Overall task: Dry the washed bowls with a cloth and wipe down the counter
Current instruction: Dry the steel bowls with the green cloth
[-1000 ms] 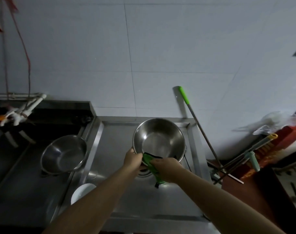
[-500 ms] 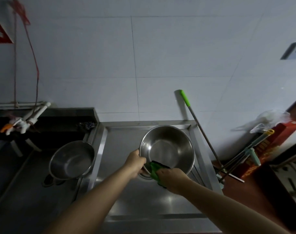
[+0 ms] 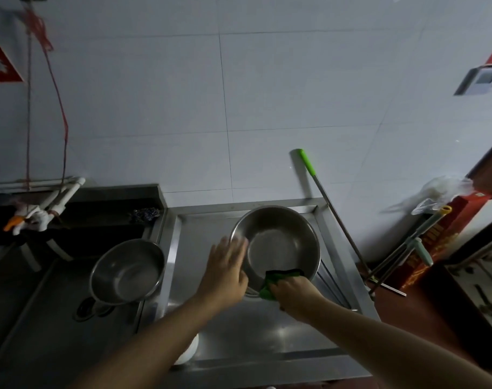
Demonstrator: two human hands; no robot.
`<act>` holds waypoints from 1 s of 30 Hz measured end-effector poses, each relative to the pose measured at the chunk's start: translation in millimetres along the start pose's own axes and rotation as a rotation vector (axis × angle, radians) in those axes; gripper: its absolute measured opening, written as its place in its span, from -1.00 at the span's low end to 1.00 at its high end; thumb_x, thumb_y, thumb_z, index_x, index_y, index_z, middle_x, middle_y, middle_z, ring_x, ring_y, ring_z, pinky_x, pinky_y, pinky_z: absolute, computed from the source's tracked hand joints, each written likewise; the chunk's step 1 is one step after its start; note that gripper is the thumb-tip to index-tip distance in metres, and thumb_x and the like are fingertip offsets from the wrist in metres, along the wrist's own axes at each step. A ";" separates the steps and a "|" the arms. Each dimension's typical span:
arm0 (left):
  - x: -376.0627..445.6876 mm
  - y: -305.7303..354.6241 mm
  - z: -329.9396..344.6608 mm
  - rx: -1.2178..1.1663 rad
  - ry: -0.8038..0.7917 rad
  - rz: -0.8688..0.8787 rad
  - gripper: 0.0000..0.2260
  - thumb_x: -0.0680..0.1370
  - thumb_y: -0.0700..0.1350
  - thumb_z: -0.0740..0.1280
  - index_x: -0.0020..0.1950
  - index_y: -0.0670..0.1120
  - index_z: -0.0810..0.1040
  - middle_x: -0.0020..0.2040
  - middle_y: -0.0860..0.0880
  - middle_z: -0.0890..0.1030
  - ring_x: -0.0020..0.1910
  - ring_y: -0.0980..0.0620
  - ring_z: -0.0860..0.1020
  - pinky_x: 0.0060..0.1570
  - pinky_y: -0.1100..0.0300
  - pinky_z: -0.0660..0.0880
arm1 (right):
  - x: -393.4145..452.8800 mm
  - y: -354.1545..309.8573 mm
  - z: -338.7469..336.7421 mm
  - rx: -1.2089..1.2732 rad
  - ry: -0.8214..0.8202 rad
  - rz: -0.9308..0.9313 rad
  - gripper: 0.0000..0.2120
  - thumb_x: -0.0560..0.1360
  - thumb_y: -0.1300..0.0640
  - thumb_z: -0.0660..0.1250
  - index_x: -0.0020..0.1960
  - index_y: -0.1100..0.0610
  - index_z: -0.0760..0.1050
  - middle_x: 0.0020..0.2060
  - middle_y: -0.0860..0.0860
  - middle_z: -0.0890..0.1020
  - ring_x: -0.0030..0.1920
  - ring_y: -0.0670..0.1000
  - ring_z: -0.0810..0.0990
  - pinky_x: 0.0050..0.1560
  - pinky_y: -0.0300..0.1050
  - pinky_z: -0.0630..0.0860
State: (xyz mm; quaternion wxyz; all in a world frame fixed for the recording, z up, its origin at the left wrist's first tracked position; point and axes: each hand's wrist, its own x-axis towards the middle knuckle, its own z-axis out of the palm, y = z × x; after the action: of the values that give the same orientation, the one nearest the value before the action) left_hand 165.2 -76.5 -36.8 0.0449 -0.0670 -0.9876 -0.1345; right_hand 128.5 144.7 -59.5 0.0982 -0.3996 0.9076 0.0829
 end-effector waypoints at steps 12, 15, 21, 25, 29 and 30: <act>-9.4 -1.4 37.2 0.391 -0.092 0.614 -0.93 0.45 -0.10 0.34 -0.15 0.00 0.62 -0.24 0.03 0.62 -0.26 -0.02 0.57 -0.23 0.17 0.49 | -16.1 -18.2 -3.5 -0.027 0.046 -0.019 -0.53 0.59 0.22 0.26 0.48 0.14 0.32 0.39 0.13 0.46 0.36 0.21 0.43 0.26 0.14 0.48; -16.1 1.5 46.0 0.400 -0.048 0.631 -0.91 0.44 -0.14 0.32 -0.13 -0.01 0.61 -0.22 0.01 0.63 -0.26 -0.04 0.58 -0.24 0.14 0.50 | -13.7 -29.1 -6.5 -0.003 -0.004 0.054 -0.58 0.60 0.19 0.25 0.44 0.15 0.35 0.33 0.11 0.51 0.27 0.19 0.51 0.16 0.10 0.53; -15.9 4.2 43.4 0.529 -0.217 0.644 -0.85 0.41 -0.13 0.27 -0.15 0.00 0.62 -0.29 0.04 0.64 -0.30 -0.02 0.61 -0.23 0.19 0.48 | -18.5 -21.2 3.6 0.036 -0.034 -0.033 -0.68 0.63 0.16 0.19 0.37 0.11 0.44 0.28 0.06 0.57 0.27 0.15 0.54 0.17 0.09 0.53; -2.0 -19.3 11.1 0.623 -0.176 0.809 -0.87 0.39 -0.22 0.33 -0.31 -0.02 0.57 -0.40 0.05 0.58 -0.37 -0.02 0.55 -0.13 0.16 0.49 | -37.3 19.8 1.5 -0.087 -0.040 -0.177 -0.69 0.59 0.18 0.31 0.33 0.12 0.49 0.27 0.07 0.58 0.26 0.11 0.54 0.24 0.07 0.53; 17.4 -46.6 -13.4 0.712 -0.164 0.907 -0.85 0.33 -0.27 0.43 -0.36 -0.04 0.55 -0.41 0.04 0.55 -0.31 -0.05 0.53 0.03 0.08 0.47 | -43.5 40.8 -1.1 -0.170 -0.071 -0.237 -0.68 0.53 0.14 0.39 0.27 0.12 0.53 0.25 0.06 0.60 0.28 0.08 0.52 0.30 0.07 0.50; 16.6 -47.5 -13.6 0.702 -0.171 0.876 -0.87 0.31 -0.25 0.44 -0.34 -0.04 0.58 -0.40 0.04 0.57 -0.29 -0.05 0.54 0.11 0.03 0.47 | -41.4 37.1 -4.0 -0.178 -0.100 -0.238 -0.70 0.54 0.14 0.38 0.26 0.14 0.53 0.23 0.07 0.61 0.26 0.10 0.54 0.30 0.08 0.50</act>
State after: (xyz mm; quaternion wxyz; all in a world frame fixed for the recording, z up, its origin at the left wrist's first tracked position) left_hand 142.9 -123.5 -34.3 0.0358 -0.4624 -0.8532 0.2389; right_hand 128.0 197.9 -42.9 0.1165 -0.5069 0.8369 0.1708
